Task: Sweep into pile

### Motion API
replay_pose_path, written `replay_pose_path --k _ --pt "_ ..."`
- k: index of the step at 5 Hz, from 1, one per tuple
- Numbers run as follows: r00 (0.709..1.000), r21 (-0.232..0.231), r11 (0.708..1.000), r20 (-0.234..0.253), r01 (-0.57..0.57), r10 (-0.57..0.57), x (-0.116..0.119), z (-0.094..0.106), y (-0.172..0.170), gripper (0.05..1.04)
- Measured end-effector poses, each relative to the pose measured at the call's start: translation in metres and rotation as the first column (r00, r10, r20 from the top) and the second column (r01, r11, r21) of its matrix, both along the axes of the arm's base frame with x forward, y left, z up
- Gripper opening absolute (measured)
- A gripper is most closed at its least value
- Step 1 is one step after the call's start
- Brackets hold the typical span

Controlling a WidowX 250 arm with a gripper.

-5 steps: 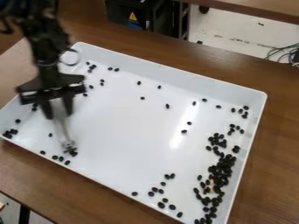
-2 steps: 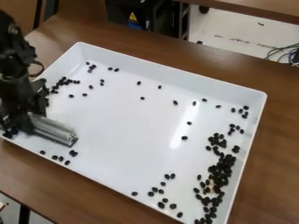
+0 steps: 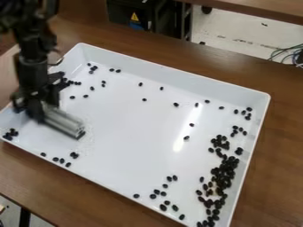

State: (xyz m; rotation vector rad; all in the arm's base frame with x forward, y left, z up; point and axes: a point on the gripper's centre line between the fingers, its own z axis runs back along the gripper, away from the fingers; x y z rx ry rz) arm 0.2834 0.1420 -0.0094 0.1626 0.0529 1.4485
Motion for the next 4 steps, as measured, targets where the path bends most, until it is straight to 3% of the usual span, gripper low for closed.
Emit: replay_pose_path --k 1,2,3,4 --pt "0.978 -0.009 0.978 -0.019 0.209 -0.21 0.037 0.003 0.003 0.359" --pt "0.923 -0.031 0.923 -0.024 0.384 -0.385 0.061 0.003 0.002 0.359" --pt "0.801 -0.099 0.798 -0.025 0.594 -0.599 0.082 -0.001 -0.008 0.359" --pt "0.625 -0.15 0.628 -0.07 0.764 -0.777 0.103 -0.005 -0.027 0.359"
